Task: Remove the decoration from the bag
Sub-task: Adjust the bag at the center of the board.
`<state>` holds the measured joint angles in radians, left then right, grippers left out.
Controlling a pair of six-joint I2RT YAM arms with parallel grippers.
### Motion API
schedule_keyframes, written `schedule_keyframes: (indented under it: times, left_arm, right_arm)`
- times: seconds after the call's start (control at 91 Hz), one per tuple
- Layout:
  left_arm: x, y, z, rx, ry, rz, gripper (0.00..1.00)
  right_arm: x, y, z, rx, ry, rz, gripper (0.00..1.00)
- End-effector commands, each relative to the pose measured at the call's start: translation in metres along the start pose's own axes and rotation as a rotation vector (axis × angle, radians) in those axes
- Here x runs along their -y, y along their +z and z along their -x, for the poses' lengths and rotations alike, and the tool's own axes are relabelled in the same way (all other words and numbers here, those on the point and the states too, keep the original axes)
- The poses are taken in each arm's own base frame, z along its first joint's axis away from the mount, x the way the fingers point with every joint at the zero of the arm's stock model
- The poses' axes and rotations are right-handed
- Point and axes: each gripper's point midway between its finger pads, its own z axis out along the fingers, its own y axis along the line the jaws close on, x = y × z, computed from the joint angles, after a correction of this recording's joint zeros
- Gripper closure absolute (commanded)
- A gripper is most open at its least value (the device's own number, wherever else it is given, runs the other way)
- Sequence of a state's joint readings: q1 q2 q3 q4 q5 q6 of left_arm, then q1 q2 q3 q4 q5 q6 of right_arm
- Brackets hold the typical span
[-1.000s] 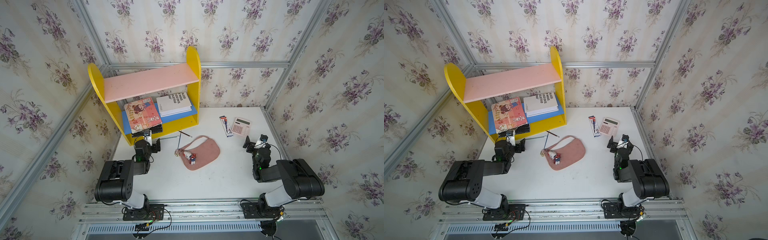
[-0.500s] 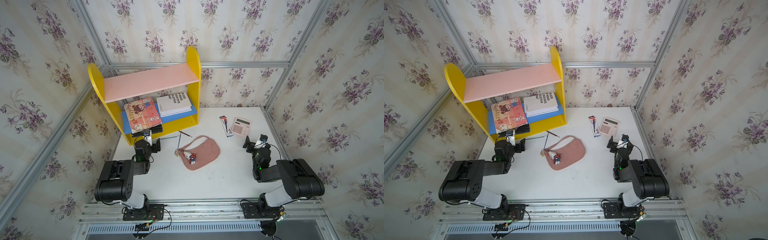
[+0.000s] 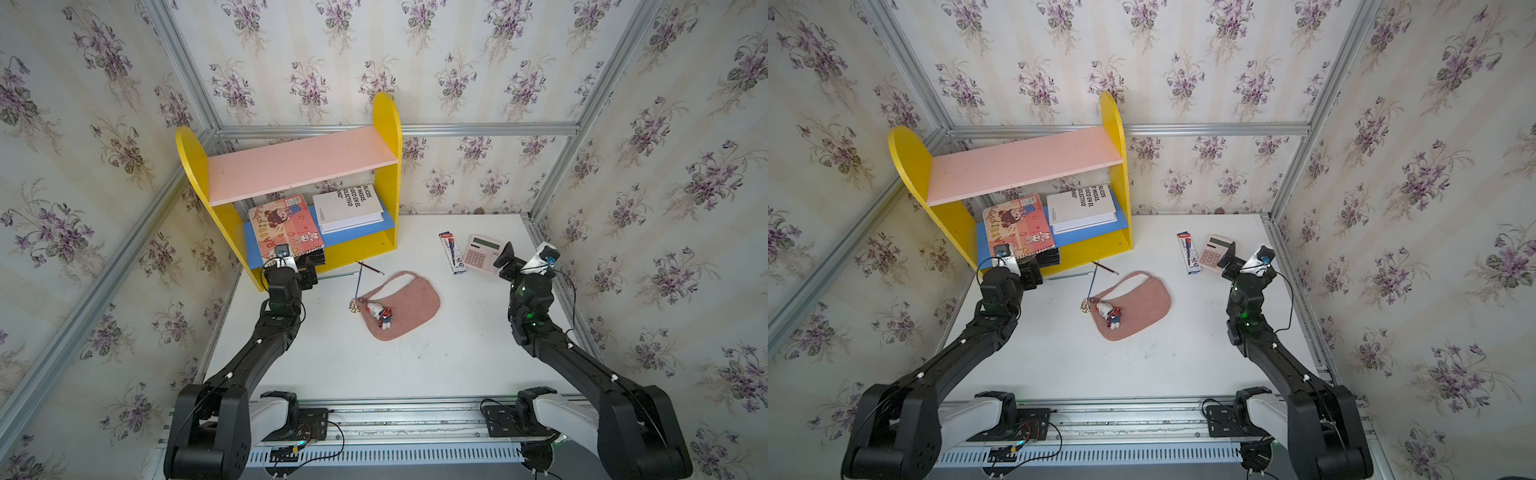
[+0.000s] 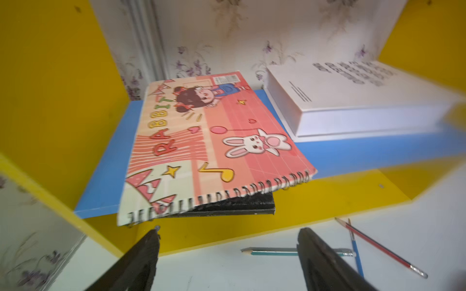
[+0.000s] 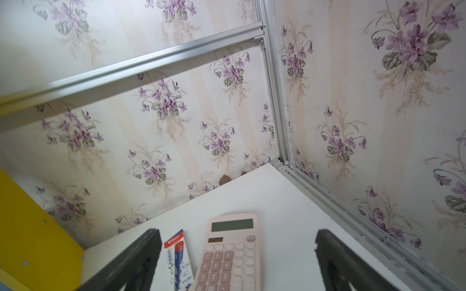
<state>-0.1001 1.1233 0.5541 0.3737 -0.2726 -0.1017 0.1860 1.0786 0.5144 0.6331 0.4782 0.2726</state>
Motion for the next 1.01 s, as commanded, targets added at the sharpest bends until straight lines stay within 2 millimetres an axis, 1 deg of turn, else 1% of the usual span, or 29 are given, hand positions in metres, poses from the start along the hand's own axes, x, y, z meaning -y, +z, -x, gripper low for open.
schedule_keyframes:
  times: [0.0,0.044,0.099,0.143,0.176,0.22,0.264,0.297,0.341,0.451,0.461,0.494,0.538,0.593,0.725,0.78,0.835,0.923,1.0]
  left_arm:
    - [-0.028,-0.019,-0.035,-0.199,-0.192,0.159,0.04]
    - [-0.029,-0.024,-0.038,-0.228,-0.282,0.156,0.03]
    - [-0.024,-0.027,-0.042,-0.271,-0.355,0.11,0.04]
    - [-0.018,-0.029,-0.043,-0.299,-0.368,0.059,0.05]
    - [-0.014,-0.03,-0.043,-0.318,-0.378,0.041,0.11]
    - [-0.008,-0.03,-0.042,-0.341,-0.376,0.012,0.15]
    - [-0.001,-0.03,-0.043,-0.379,-0.377,-0.015,0.2]
    - [0.002,-0.033,-0.047,-0.418,-0.377,-0.017,0.23]
    - [0.008,-0.037,-0.05,-0.458,-0.375,-0.021,0.25]
    - [0.029,-0.053,-0.054,-0.498,-0.328,-0.056,0.3]
    - [0.032,-0.055,-0.055,-0.501,-0.324,-0.059,0.3]
    - [0.038,-0.059,-0.058,-0.517,-0.317,-0.069,0.3]
    - [0.048,-0.064,-0.062,-0.535,-0.31,-0.095,0.32]
    - [0.062,-0.068,-0.068,-0.553,-0.303,-0.125,0.37]
    - [0.09,-0.07,-0.087,-0.593,-0.308,-0.174,0.38]
    - [0.098,-0.07,-0.092,-0.613,-0.316,-0.19,0.38]
    - [0.105,-0.07,-0.096,-0.631,-0.334,-0.208,0.38]
    - [0.117,-0.07,-0.1,-0.667,-0.367,-0.249,0.37]
    - [0.124,-0.071,-0.105,-0.695,-0.39,-0.272,0.37]
  right_arm:
    - [-0.006,-0.017,-0.056,-0.37,0.141,0.036,0.0]
    - [-0.03,-0.026,-0.055,-0.413,0.194,0.216,0.01]
    - [-0.044,-0.037,-0.061,-0.453,0.27,0.312,0.1]
    - [-0.051,-0.043,-0.074,-0.527,0.33,0.341,0.14]
    - [-0.056,-0.046,-0.087,-0.596,0.374,0.352,0.18]
    - [-0.063,-0.052,-0.105,-0.682,0.44,0.354,0.2]
    - [-0.077,-0.061,-0.12,-0.732,0.462,0.387,0.23]
    - [-0.088,-0.067,-0.128,-0.755,0.439,0.4,0.25]
    - [-0.104,-0.075,-0.136,-0.772,0.375,0.409,0.25]
    - [-0.15,-0.1,-0.155,-0.846,0.198,0.498,0.24]
    - [-0.158,-0.106,-0.158,-0.861,0.18,0.525,0.24]
    - [-0.173,-0.117,-0.167,-0.898,0.14,0.575,0.24]
    - [-0.186,-0.128,-0.181,-0.946,0.092,0.613,0.24]
    - [-0.201,-0.142,-0.196,-0.989,0.043,0.661,0.23]
    - [-0.243,-0.169,-0.224,-1.064,-0.056,0.752,0.22]
    - [-0.255,-0.178,-0.234,-1.079,-0.101,0.78,0.21]
    - [-0.261,-0.186,-0.245,-1.096,-0.143,0.792,0.21]
    - [-0.262,-0.194,-0.262,-1.133,-0.197,0.795,0.21]
    - [-0.263,-0.199,-0.272,-1.161,-0.224,0.81,0.24]
